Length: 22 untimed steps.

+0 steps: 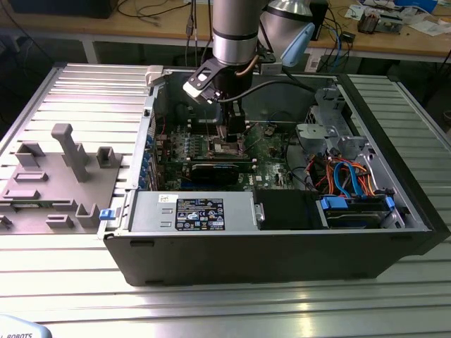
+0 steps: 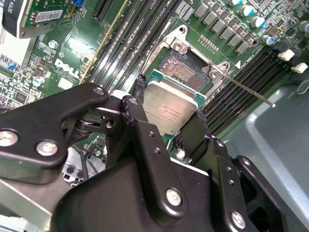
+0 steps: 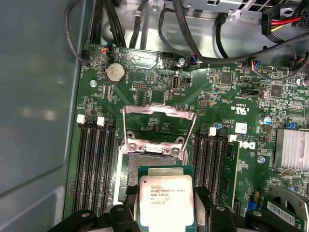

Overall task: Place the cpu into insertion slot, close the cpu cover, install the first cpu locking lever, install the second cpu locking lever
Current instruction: 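Place the cpu into insertion slot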

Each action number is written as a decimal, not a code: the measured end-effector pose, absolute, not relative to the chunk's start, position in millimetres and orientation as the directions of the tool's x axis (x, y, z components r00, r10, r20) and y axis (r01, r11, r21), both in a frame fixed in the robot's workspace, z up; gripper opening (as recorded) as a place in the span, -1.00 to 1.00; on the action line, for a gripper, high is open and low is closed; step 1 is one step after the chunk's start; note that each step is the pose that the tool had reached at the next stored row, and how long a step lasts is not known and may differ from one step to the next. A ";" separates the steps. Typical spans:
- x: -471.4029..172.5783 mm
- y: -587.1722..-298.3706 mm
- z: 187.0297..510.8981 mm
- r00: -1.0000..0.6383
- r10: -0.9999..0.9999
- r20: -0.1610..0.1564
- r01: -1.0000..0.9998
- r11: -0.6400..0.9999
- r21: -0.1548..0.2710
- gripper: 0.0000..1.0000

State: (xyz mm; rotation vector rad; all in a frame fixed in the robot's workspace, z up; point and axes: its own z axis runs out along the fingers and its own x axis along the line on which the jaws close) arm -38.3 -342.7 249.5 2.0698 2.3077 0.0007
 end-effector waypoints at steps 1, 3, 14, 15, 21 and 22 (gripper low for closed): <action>-38.3 -342.7 249.5 -0.108 0.994 -0.031 0.994 0.109 0.028 0.09; -38.3 -342.7 249.2 -0.107 0.994 -0.031 0.994 0.108 0.028 0.09; -38.2 -342.7 247.9 -0.102 0.994 -0.031 0.994 0.103 0.028 0.09; -38.3 -342.7 247.8 -0.102 0.994 -0.031 0.994 0.103 0.028 0.09; -38.3 -342.7 247.2 -0.099 0.995 -0.031 0.995 0.100 0.028 0.09; -38.2 -342.7 246.8 -0.098 0.995 -0.031 0.995 0.099 0.028 0.09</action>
